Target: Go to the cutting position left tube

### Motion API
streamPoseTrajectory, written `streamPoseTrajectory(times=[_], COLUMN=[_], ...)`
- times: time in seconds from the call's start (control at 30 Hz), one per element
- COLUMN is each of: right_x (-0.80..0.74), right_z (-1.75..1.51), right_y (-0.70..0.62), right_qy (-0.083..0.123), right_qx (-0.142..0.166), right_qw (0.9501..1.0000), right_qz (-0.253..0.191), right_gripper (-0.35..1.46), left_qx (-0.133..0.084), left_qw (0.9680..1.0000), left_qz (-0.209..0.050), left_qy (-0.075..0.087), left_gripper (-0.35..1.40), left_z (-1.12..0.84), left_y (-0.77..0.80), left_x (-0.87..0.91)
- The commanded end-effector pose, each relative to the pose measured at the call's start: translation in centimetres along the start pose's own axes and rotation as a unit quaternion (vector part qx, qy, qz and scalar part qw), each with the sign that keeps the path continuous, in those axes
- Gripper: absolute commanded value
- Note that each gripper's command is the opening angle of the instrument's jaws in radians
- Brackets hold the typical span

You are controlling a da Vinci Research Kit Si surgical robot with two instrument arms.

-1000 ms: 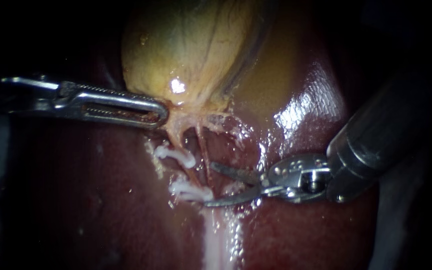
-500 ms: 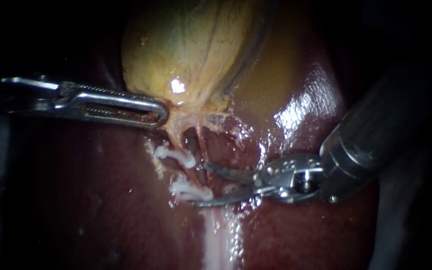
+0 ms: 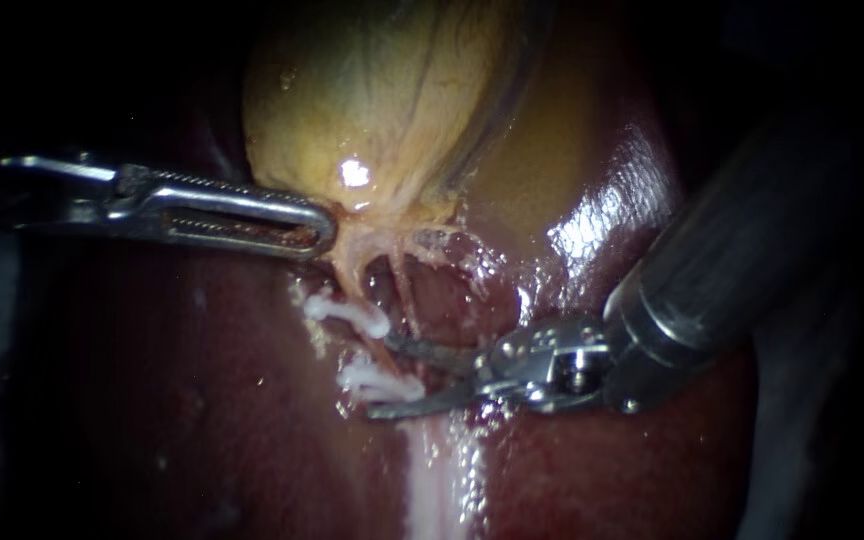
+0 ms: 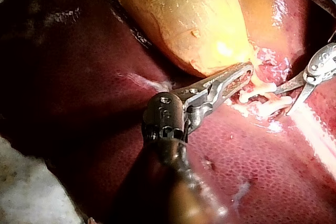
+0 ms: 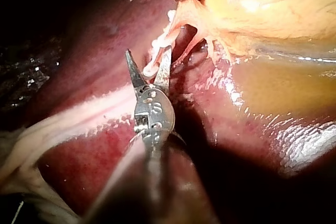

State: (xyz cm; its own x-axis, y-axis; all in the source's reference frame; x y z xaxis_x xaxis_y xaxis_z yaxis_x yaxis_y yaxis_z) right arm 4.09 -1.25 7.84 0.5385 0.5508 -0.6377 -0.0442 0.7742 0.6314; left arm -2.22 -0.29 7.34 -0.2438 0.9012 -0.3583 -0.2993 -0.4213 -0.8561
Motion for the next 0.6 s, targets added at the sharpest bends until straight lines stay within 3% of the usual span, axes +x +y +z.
streamPoseTrajectory(times=[0.03, 0.6], right_x=[0.01, 0.23], right_z=[0.03, 0.34], right_y=[-0.01, 0.05], right_qy=[0.000, 0.004], right_qx=[0.001, 0.016], right_qw=[1.0000, 0.9999], right_qz=[0.001, 0.002], right_gripper=[1.43, 1.43], left_qx=[0.000, 0.000], left_qw=[1.0000, 1.0000], left_qz=[0.000, 0.000], left_qy=[0.000, 0.000], left_gripper=[-0.35, -0.35], left_z=[0.00, 0.00], left_y=[0.00, 0.02], left_x=[0.00, 0.00])
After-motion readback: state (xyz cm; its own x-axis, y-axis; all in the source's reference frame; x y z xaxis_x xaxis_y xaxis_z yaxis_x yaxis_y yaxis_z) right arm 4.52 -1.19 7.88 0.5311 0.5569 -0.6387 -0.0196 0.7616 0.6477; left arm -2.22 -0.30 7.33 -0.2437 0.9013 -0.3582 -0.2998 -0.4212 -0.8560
